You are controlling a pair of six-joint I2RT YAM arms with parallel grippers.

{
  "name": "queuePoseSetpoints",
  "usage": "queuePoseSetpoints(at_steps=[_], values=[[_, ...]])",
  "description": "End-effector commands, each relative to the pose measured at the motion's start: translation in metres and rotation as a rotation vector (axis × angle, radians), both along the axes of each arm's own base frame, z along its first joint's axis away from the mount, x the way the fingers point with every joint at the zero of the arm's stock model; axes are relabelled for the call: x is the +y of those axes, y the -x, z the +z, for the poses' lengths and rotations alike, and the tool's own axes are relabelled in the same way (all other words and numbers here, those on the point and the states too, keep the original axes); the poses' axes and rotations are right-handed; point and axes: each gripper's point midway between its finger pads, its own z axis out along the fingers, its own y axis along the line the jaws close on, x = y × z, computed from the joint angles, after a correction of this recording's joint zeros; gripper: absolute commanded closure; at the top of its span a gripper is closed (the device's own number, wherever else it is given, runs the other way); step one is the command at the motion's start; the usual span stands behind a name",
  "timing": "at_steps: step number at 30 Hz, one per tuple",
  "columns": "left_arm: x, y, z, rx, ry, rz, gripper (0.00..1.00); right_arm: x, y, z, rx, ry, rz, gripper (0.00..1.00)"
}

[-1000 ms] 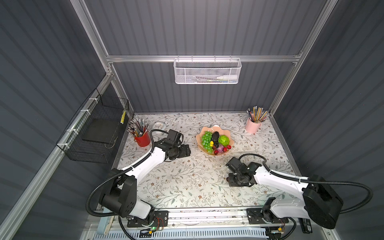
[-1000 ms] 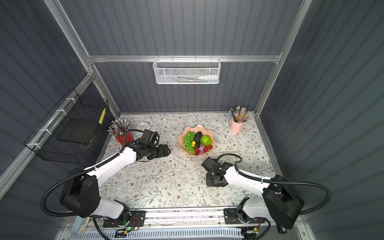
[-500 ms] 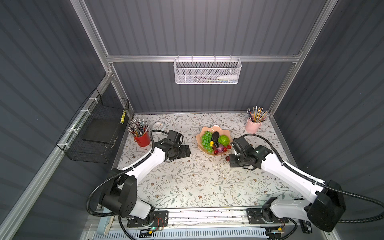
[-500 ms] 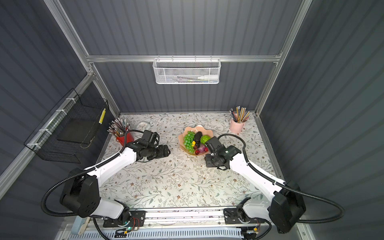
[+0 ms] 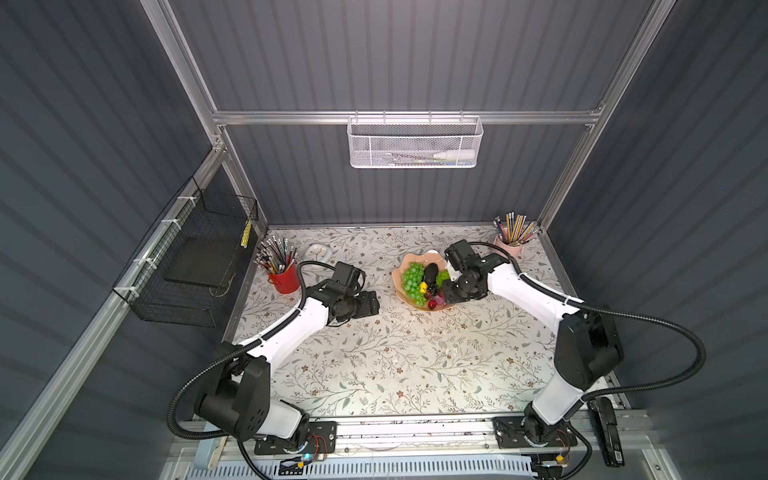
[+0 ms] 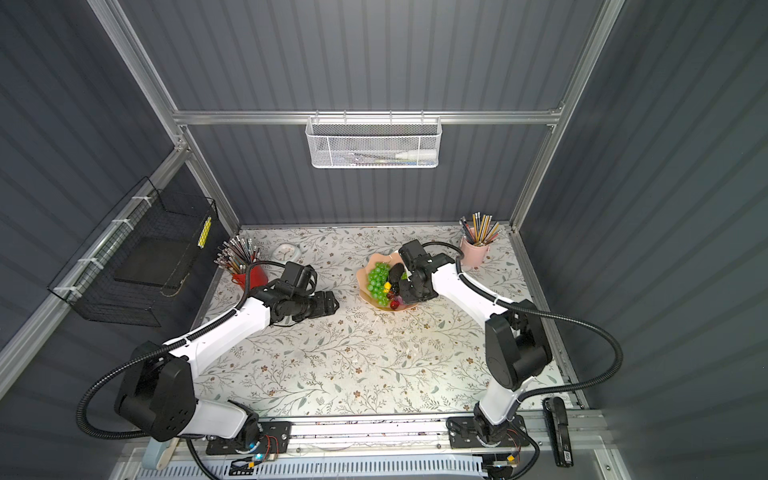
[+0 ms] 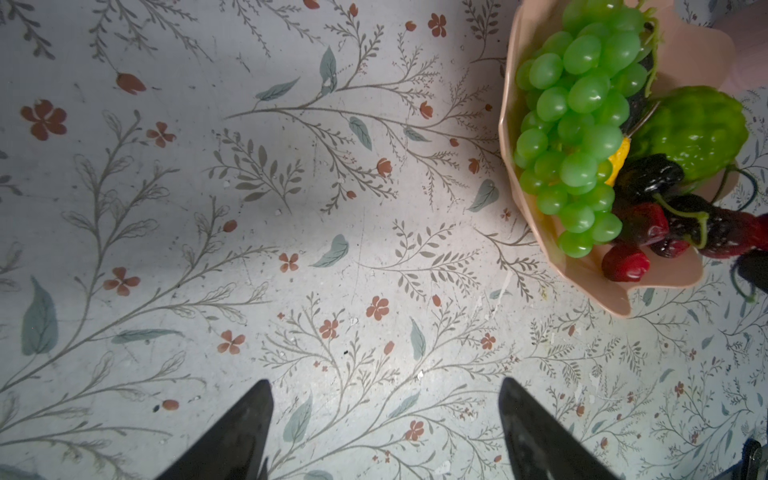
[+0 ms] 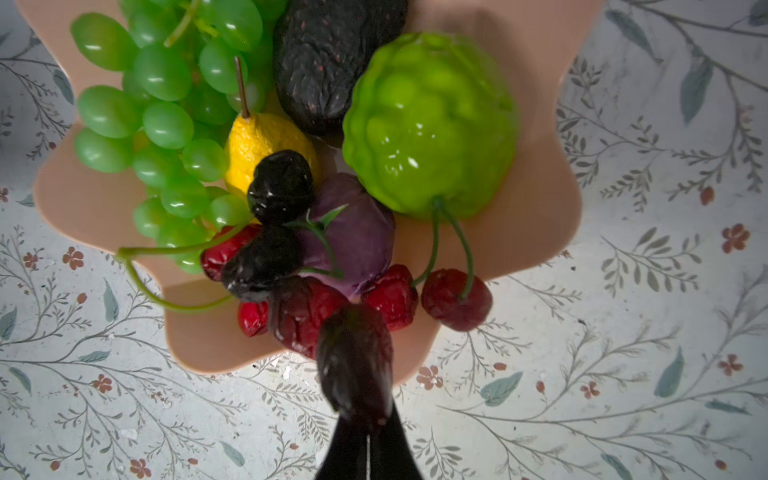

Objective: Place and organize the fake fruits in the fruit bowl
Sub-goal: 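Lower the red cherries into the bowl and open the right gripper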

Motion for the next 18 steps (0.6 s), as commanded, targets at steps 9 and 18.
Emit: queuePoseSetpoints(at_steps=[9, 18], values=[[0.000, 0.000, 0.000, 0.002, 0.010, 0.011, 0.15, -0.006, 0.004, -0.010, 0.028, 0.076, 0.105, 1.00], [0.000, 0.000, 0.002, 0.003, 0.006, 0.011, 0.15, -0.002, -0.006, -0.005, -0.008, 0.080, 0.133, 0.81]])
